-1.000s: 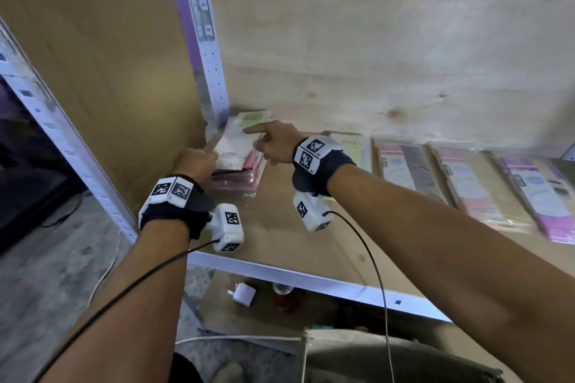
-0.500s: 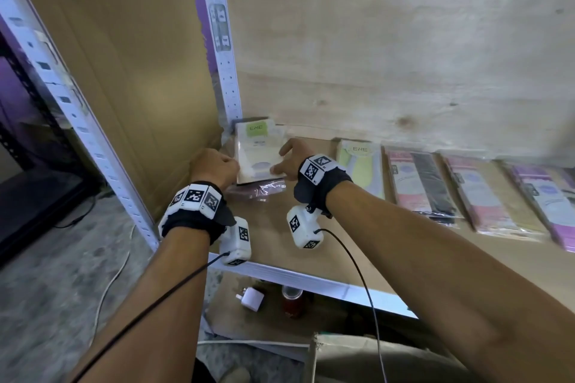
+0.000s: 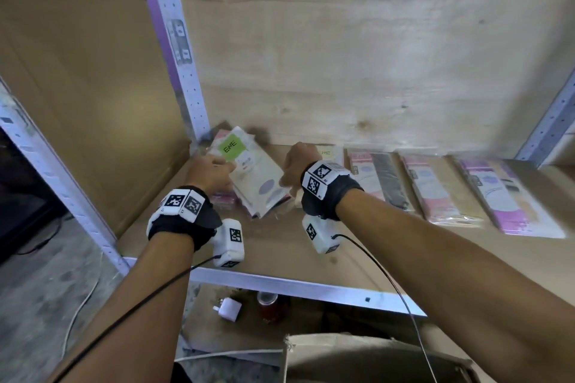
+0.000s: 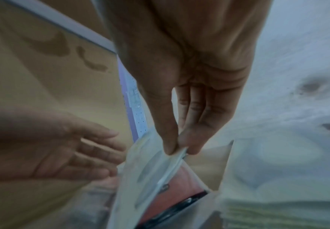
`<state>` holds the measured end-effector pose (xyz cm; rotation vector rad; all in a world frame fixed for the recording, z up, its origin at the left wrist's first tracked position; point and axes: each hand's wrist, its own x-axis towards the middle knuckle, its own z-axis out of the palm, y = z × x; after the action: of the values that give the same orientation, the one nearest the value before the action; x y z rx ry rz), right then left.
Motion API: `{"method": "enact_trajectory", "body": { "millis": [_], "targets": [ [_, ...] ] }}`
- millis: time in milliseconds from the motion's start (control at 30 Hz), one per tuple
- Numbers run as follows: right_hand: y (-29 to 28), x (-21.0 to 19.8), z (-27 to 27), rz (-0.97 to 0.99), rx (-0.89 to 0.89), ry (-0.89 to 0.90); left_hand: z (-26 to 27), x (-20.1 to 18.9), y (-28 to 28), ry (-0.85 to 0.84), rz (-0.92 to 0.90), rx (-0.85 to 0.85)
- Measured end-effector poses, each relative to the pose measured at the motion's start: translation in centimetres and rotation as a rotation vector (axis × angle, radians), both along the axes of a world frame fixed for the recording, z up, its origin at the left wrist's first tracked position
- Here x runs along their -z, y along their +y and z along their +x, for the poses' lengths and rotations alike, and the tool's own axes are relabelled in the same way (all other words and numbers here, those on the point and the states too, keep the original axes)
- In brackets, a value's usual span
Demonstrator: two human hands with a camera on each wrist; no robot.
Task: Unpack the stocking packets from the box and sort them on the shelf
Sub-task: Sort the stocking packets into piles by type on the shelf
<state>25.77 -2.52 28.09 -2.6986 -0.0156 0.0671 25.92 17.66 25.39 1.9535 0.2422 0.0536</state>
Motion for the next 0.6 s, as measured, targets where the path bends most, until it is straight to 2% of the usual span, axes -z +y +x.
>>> {"method": "enact_trajectory", "body": {
  "millis": [67, 133, 200, 233, 333, 433, 533, 600],
  "targets": [
    [-0.8, -0.7, -0.7, 0.07, -0.084, 0.066, -0.1, -0.2, -0.7, 0.066, -0.094, -0.03],
    [-1.6, -1.7, -1.8, 0.252, -0.165, 0.087, -0.3, -0.8, -1.3, 0.063, -0.194, -0.048],
    [-2.1, -2.6, -2.8, 0.434, -0.193, 0.031, -0.5, -1.5, -1.8, 0.05, -0.378, -0.016],
    [-2.4, -2.9, -3.2, 0.459, -0.204, -0.025, -0.5, -1.9, -2.0, 0.044, -0.481, 0.018],
    [-3.1, -3.5, -4.7, 0.298, -0.293, -0.213, -0.6, -3.0, -2.3, 0.023, -0.695, 0.098],
    [-4.1, -3.5, -5.7, 0.207, -0.401, -0.308, -0.8, -3.3, -3.1, -0.025, -0.759, 0.074],
    [-5.5, -2.9, -5.9, 0.101, -0.442, -0.263, -1.3, -2.6, -4.1, -0.006, -0.721, 0.049],
    [-6.7, -2.6, -5.8, 0.169, -0.428, -0.145, -1.5, -2.1, -4.6, 0.015, -0.699, 0.053]
  ]
}}
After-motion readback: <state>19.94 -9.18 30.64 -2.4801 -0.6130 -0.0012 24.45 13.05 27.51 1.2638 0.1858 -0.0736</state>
